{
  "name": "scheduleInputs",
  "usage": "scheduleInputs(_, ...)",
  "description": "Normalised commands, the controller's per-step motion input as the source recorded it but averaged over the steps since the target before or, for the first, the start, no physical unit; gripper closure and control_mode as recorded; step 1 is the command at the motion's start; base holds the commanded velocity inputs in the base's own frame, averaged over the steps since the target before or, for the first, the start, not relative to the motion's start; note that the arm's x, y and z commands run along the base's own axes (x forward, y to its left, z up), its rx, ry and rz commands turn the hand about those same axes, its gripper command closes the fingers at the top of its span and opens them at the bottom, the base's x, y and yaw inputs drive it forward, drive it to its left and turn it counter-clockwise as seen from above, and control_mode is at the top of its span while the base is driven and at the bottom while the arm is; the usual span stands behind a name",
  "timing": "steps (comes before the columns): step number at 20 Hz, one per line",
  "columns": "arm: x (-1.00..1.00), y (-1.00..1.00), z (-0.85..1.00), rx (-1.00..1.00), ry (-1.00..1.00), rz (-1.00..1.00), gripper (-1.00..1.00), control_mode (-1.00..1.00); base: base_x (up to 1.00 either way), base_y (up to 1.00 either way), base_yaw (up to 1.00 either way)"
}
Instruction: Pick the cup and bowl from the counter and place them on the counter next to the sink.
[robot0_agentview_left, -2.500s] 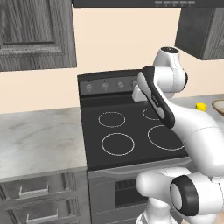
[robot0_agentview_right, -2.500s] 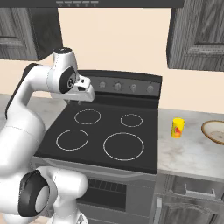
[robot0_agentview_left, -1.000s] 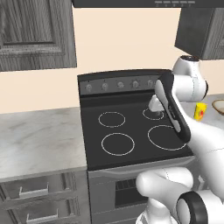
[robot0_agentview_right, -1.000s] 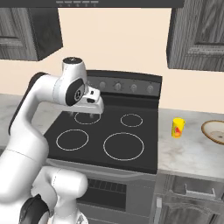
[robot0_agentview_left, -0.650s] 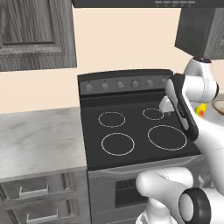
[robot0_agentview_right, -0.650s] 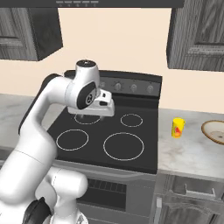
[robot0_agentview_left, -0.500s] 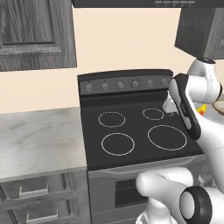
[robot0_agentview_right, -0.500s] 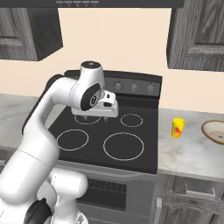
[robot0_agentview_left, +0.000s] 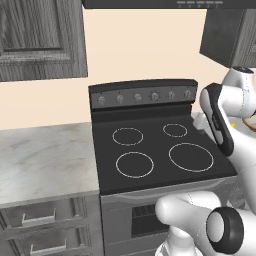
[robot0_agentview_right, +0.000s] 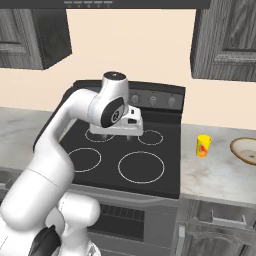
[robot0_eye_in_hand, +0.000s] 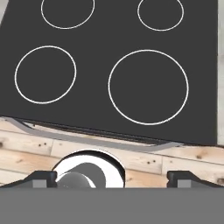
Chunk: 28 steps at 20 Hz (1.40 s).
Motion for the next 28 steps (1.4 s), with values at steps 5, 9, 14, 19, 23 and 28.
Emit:
scheduleInputs(5, 0.0, -0.14, -0.11, 0.0, 0.07, 0.0, -1.0, -1.0, 0.0, 0.0, 0.0)
scheduleInputs(9, 0.0, -0.21, -0.12, 0.0, 0.07, 0.0, -1.0, -1.0, 0.0, 0.0, 0.0)
scheduleInputs(14, 0.0, -0.31, -0.14, 0.0, 0.07, 0.0, -1.0, -1.0, 0.0, 0.0, 0.0)
scheduleInputs(19, 0.0, -0.33, -0.12, 0.0, 0.05, 0.0, -1.0, -1.0, 0.0, 0.0, 0.0)
scheduleInputs(23, 0.0, -0.34, -0.07, 0.0, 0.03, 0.0, -1.0, -1.0, 0.0, 0.0, 0.0)
scheduleInputs(28, 0.0, -0.32, -0.03, 0.0, 0.02, 0.0, -1.0, -1.0, 0.0, 0.0, 0.0)
